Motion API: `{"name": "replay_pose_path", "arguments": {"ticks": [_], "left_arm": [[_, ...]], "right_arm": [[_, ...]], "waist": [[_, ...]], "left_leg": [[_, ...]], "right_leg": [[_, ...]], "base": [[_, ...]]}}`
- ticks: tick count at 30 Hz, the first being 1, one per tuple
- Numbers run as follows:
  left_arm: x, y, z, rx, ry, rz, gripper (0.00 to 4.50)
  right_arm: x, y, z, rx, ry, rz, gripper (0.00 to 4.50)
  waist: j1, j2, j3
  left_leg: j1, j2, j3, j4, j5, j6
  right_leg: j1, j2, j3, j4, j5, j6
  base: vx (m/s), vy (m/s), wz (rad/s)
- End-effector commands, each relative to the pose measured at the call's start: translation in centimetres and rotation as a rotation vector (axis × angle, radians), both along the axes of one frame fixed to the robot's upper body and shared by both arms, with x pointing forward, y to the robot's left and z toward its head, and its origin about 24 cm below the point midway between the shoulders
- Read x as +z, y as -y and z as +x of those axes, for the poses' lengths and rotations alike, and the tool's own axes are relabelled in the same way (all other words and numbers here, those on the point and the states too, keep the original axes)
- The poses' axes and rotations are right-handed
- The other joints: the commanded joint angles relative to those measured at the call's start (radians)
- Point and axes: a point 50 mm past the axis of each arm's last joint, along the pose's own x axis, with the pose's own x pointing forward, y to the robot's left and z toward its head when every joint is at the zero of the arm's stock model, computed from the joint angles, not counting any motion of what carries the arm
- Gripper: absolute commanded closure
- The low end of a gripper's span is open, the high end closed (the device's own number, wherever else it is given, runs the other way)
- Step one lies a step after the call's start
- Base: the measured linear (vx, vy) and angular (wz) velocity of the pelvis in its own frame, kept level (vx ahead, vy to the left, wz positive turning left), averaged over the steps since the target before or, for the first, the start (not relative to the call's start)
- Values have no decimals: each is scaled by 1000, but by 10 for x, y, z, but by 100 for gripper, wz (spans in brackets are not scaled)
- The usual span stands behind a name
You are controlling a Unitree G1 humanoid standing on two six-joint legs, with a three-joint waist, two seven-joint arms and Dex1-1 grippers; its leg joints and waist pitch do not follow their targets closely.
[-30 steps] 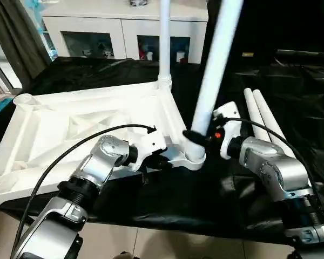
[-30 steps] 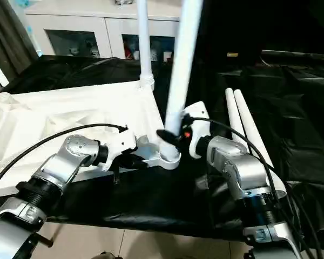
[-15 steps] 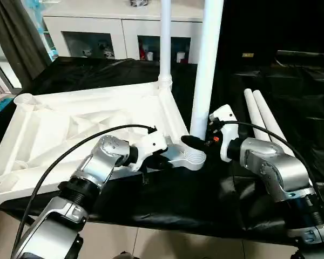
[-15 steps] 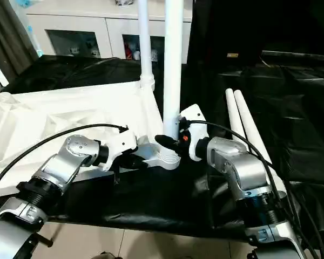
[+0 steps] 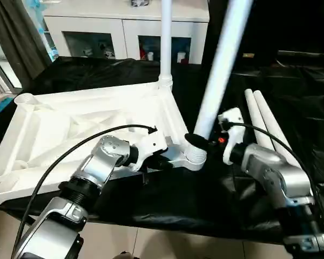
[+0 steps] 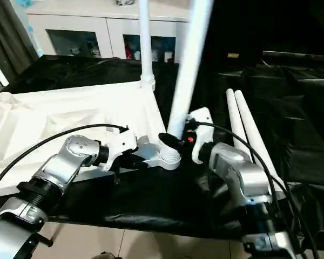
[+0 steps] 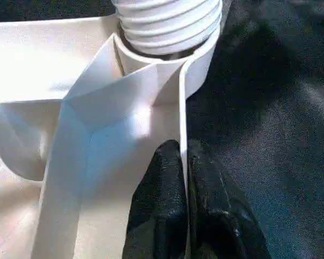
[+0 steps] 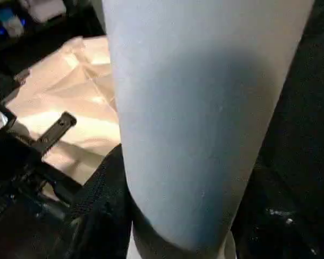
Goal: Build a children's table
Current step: Insert table leg to table base
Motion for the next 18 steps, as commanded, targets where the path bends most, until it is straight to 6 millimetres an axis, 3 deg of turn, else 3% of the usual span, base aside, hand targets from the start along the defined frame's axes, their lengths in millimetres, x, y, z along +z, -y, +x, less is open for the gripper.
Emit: {"name": "replay_pose_path", "arguments": {"ticks": [1,4,5,12,18], "left_arm": [[10,7,2,-10,43,-79,450],[10,7,2,-8,46,-80,450],[11,7,3,-7,50,-80,450],[12,7,4,0,58,-87,450],[13,7,6,6,64,-90,450]], "right_arm": [[-26,2,-11,-22,-97,11,259],[-35,4,-15,-52,-114,27,259],[-41,5,-17,-72,-121,30,259],[-58,8,-22,-142,-130,73,260],[-68,4,-26,-140,-109,43,260]], "waist": [[1,-18,-76],[2,-18,-76],[1,-13,-74],[-1,-13,-73],[-5,-14,-69]], "left_leg": [[9,49,-18,-70,-188,40],[9,50,-18,-71,-194,37],[10,50,-18,-71,-204,35],[9,49,-19,-74,-223,33],[15,50,-23,-78,-284,23]], "right_leg": [[49,-76,48,-87,-327,-170],[48,-77,48,-87,-332,-168],[46,-76,48,-90,-338,-169],[47,-76,48,-91,-343,-173],[42,-79,46,-105,-450,-148]], "base": [[0,0,0],[0,0,0],[0,0,0],[0,0,0],[0,0,0]]}}
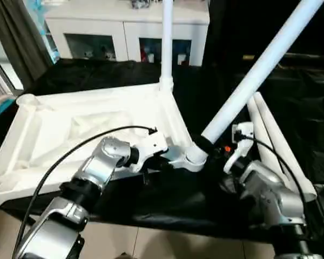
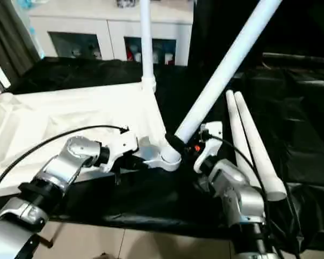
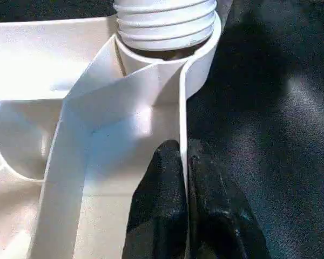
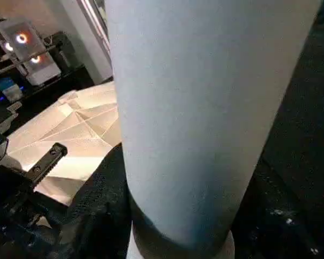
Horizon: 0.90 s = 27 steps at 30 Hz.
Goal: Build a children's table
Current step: Insert table leg to table base
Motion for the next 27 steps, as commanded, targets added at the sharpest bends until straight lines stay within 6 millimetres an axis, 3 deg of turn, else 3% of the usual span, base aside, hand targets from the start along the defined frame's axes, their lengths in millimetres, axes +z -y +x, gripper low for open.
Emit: {"name": "replay_pose_path", "arguments": {"ticks": [1,10,20,27], "left_arm": [[17,8,6,-5,69,-91,450],[16,7,6,-6,75,-83,450],[14,5,5,-19,71,-72,450],[14,2,1,-70,63,-60,450]], "right_arm": [[-39,0,-16,24,-157,-124,260],[-33,-5,-19,144,-91,-258,260],[-26,-8,-17,285,-88,-337,260],[-29,-9,-23,428,-107,-390,260]], "waist": [[-3,-13,-62],[-4,-15,-65],[-5,-18,-63],[-2,-20,-66]], "left_leg": [[10,49,-23,-79,-284,22],[7,50,-22,-79,-264,36],[8,50,-23,-80,-285,37],[5,52,-22,-79,-258,48]], "right_leg": [[38,-78,46,-104,-457,-144],[40,-76,48,-99,-408,-153],[37,-75,47,-106,-466,-134],[40,-76,49,-99,-410,-151]], "base": [[0,0,0],[0,0,0],[0,0,0],[0,0,0]]}}
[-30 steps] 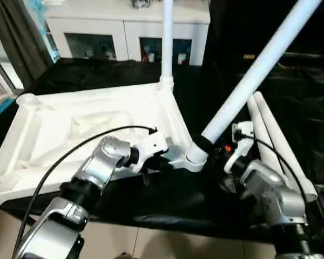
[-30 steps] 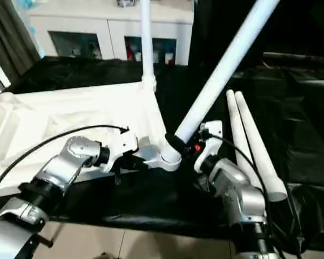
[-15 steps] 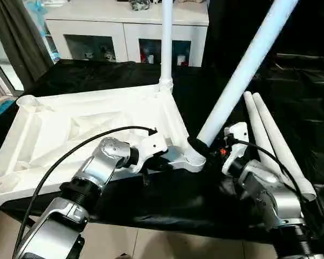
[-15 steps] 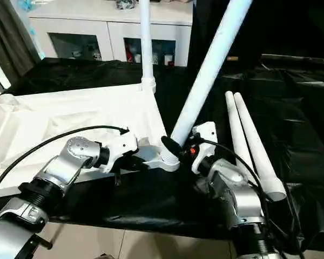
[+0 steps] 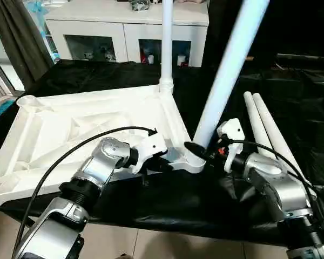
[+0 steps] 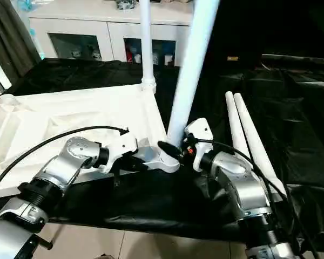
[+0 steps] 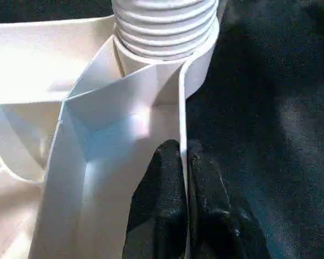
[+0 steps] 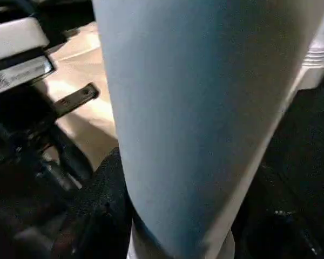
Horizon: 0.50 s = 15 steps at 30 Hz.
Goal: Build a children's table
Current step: Insert table leg to table base
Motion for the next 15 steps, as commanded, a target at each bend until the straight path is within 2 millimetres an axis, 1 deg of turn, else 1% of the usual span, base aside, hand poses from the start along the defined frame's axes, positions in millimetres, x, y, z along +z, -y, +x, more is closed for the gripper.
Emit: {"name": "replay_pose_path", "arguments": {"ticks": [1,2,3,4,8,9,10,11,12,13,14,15], "left_arm": [[15,6,2,-34,70,-70,450],[16,5,0,-61,67,-69,450],[16,5,0,-61,67,-69,450],[16,5,-1,-73,65,-70,450],[17,3,-8,-138,48,-84,450],[17,3,-10,-160,41,-88,450],[18,3,-16,-216,17,-96,450],[19,2,-16,-218,16,-96,450],[19,2,-18,-233,5,-99,450],[22,1,-25,-294,-61,-110,450],[23,-1,-29,-322,-96,-107,450],[23,-2,-31,-334,-109,-102,450]], "right_arm": [[-45,-5,-23,87,-239,-81,260],[-46,-2,-25,110,-251,-87,260],[-46,-2,-25,110,-251,-87,260],[-46,0,-25,117,-257,-88,260],[-49,4,-30,180,-278,-98,260],[-49,5,-32,198,-282,-101,260],[-49,6,-38,241,-297,-96,260],[-49,6,-38,243,-298,-96,260],[-49,6,-40,258,-302,-94,260],[-48,7,-46,304,-316,-84,260],[-48,7,-49,325,-322,-80,260],[-48,7,-50,335,-324,-79,260]], "waist": [[-2,-17,-58],[-2,-16,-59],[-2,-21,-58],[-2,-19,-59],[-5,-21,-57],[-6,-21,-56],[-6,-22,-58],[-6,-22,-57],[-6,-21,-58],[-7,-22,-58],[-6,-21,-57],[-6,-17,-58]], "left_leg": [[6,52,-22,-76,-257,49],[8,54,-22,-77,-262,47],[8,55,-22,-78,-267,47],[8,56,-23,-79,-279,44],[10,59,-25,-82,-304,40],[11,59,-25,-83,-312,38],[13,59,-26,-84,-324,36],[13,61,-26,-86,-324,36],[12,61,-26,-86,-325,37],[13,61,-26,-86,-326,36],[12,63,-26,-88,-326,38],[14,64,-26,-88,-324,36]], "right_leg": [[39,-76,49,-97,-404,-154],[38,-76,49,-97,-396,-157],[39,-76,49,-97,-396,-158],[39,-76,49,-96,-394,-162],[40,-79,49,-99,-409,-164],[38,-79,49,-100,-417,-163],[39,-79,49,-100,-430,-159],[39,-79,50,-100,-426,-159],[38,-79,51,-100,-422,-161],[38,-79,51,-99,-418,-164],[38,-78,52,-99,-411,-167],[38,-79,53,-96,-400,-170]], "base": [[0,0,0],[0,0,0],[0,0,0],[0,0,0],[0,0,0],[0,0,0],[0,0,0],[0,0,0],[0,0,0],[0,0,0],[0,0,0],[0,0,0]]}}
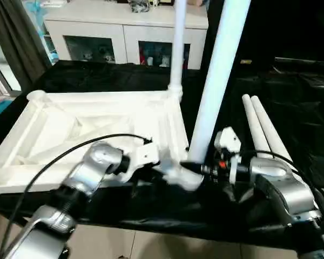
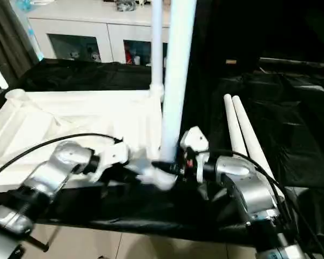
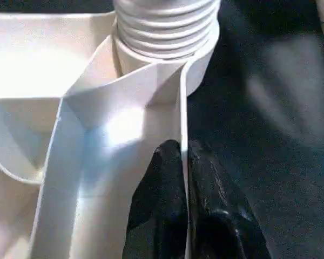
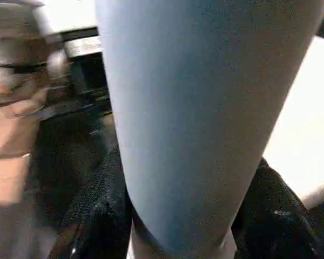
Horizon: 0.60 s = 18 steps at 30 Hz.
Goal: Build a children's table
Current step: Insert table leg to table base
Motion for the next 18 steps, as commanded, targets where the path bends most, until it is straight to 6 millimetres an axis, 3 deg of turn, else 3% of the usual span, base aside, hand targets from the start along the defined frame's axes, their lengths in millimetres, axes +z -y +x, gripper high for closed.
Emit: {"name": "replay_pose_path", "arguments": {"ticks": [1,4,5,6,8,10,11,12,13,14,15,16,17,18], "left_arm": [[25,16,-4,-155,14,-101,450],[22,18,1,-107,66,-96,450],[21,18,5,-79,89,-93,450],[20,19,8,-48,108,-88,450],[18,20,20,68,164,-73,450],[18,21,27,147,185,-68,450],[19,22,31,189,190,-67,450],[19,22,34,224,192,-66,450],[19,24,37,265,194,-67,450],[20,25,41,304,196,-67,450],[20,26,43,333,199,-65,450],[20,28,47,374,204,-61,450],[20,28,47,377,204,-61,450],[18,30,56,503,213,-32,450]], "right_arm": [[-48,10,-24,10,-252,-128,260],[-49,10,-21,-30,-242,-126,260],[-50,11,-18,-57,-235,-128,260],[-52,11,-15,-85,-230,-134,260],[-56,14,-6,-193,-205,-160,260],[-59,17,0,-281,-187,-172,260],[-60,18,5,-338,-181,-174,260],[-61,18,8,-387,-177,-173,260],[-62,19,14,-465,-172,-171,260],[-64,19,19,-535,-170,-167,260],[-65,18,23,-585,-166,-170,260],[-67,17,29,-651,-162,-175,260],[-67,17,29,-655,-162,-176,260],[-70,11,41,-794,-157,-188,260]], "waist": [[-2,-2,-46],[-4,-2,-44],[-4,4,-43],[-7,1,-42],[-12,-2,-30],[-20,-4,-22],[-33,1,-26],[-39,3,-27],[-56,8,-25],[-60,19,-23],[-74,32,-19],[-65,44,-12],[-40,46,-23],[-52,8,-27]], "left_leg": [[13,63,-26,-85,-333,32],[17,61,-26,-85,-362,20],[19,61,-28,-85,-378,12],[20,60,-27,-85,-388,11],[35,55,-30,-83,-468,-6],[51,46,-36,-72,-524,-21],[60,42,-47,-69,-562,-29],[59,47,-51,-73,-582,-31],[44,56,-63,-88,-627,-37],[41,62,-72,-99,-671,-43],[29,79,-88,-128,-792,-62],[-25,110,-88,-206,-925,-85],[-39,111,-74,-221,-943,-88],[20,78,-37,-202,-860,-65]], "right_leg": [[33,-76,52,-91,-390,-178],[30,-77,52,-96,-424,-176],[29,-78,51,-99,-444,-171],[27,-77,50,-103,-456,-167],[15,-79,44,-120,-591,-137],[5,-81,26,-144,-747,-74],[9,-81,1,-161,-797,-26],[15,-81,-8,-162,-774,-25],[36,-77,-30,-160,-711,-19],[46,-75,-39,-155,-682,-20],[67,-66,-53,-124,-582,-33],[123,-44,-47,10,-404,-64],[133,-37,-30,71,-254,-72],[75,-38,6,42,-237,-81]], "base": [[0,0,0],[0,0,0],[0,0,0],[0,0,0],[0,0,0],[-56,7,0],[-60,17,-5],[-50,37,-9],[-50,37,-9],[-40,53,-12],[-54,56,-12],[-54,56,-12],[-94,28,2],[-31,-64,11]]}}
